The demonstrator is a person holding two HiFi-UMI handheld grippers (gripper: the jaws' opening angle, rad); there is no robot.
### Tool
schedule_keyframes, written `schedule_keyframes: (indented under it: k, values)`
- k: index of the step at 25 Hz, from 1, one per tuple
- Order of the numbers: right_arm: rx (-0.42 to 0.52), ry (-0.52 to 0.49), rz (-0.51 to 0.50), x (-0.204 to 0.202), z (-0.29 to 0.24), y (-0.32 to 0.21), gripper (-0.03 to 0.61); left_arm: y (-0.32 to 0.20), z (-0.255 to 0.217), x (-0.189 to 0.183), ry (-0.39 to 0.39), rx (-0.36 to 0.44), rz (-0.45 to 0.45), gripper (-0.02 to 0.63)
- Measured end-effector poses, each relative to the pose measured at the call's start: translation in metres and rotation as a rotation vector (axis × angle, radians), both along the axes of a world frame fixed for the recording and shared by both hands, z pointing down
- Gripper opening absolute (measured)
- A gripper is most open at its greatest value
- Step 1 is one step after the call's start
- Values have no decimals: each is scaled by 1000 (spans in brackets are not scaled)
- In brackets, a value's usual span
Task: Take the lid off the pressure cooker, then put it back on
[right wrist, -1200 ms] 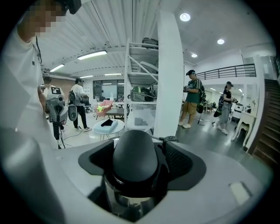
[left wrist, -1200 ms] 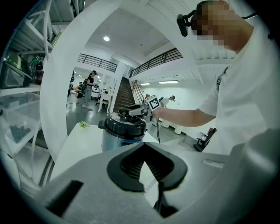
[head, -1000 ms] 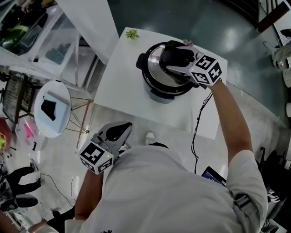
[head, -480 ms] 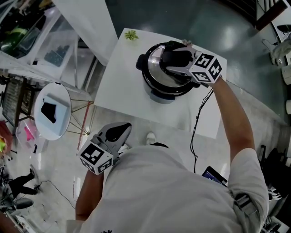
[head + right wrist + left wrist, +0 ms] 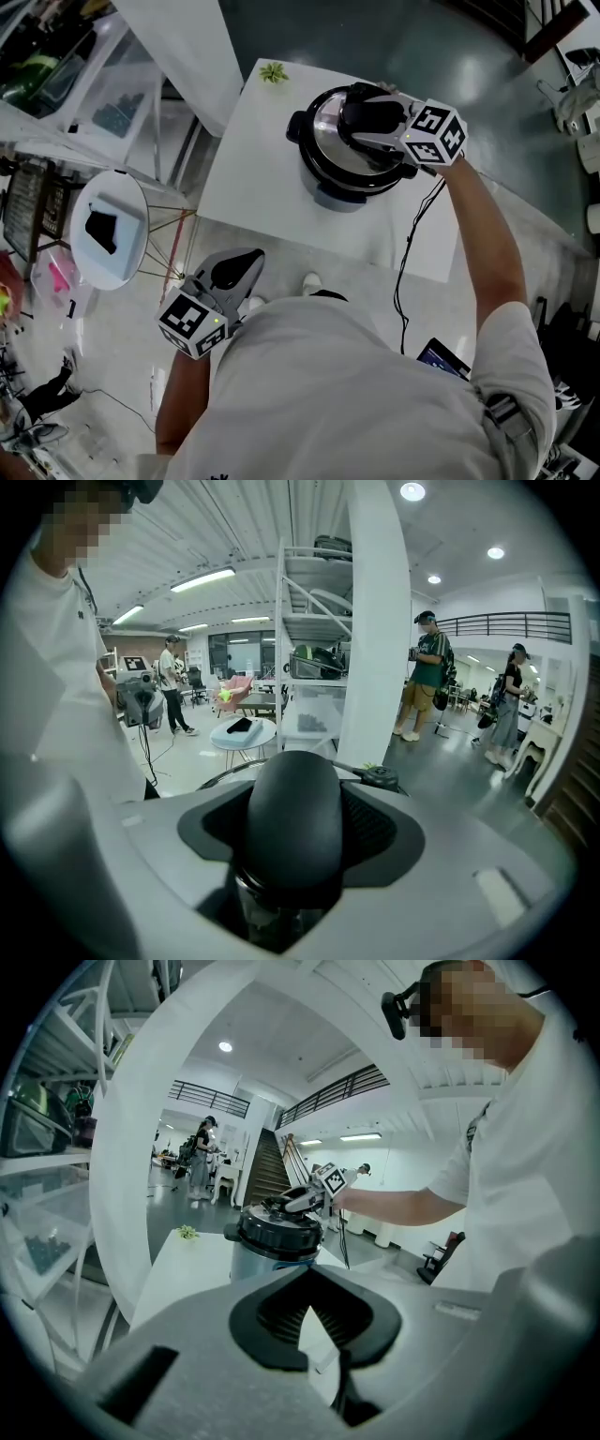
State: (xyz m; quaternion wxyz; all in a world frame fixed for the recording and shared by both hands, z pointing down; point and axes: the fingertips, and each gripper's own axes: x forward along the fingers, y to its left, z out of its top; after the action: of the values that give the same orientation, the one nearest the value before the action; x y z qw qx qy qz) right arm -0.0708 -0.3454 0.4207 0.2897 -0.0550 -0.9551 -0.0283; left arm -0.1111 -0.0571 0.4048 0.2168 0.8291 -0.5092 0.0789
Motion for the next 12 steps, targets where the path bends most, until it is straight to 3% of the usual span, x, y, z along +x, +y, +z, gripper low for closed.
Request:
schedule_keyframes:
  k: [12]
  values:
    - [22,-50,25,4,-41,6,291,17,1,-18,4,6,5,6]
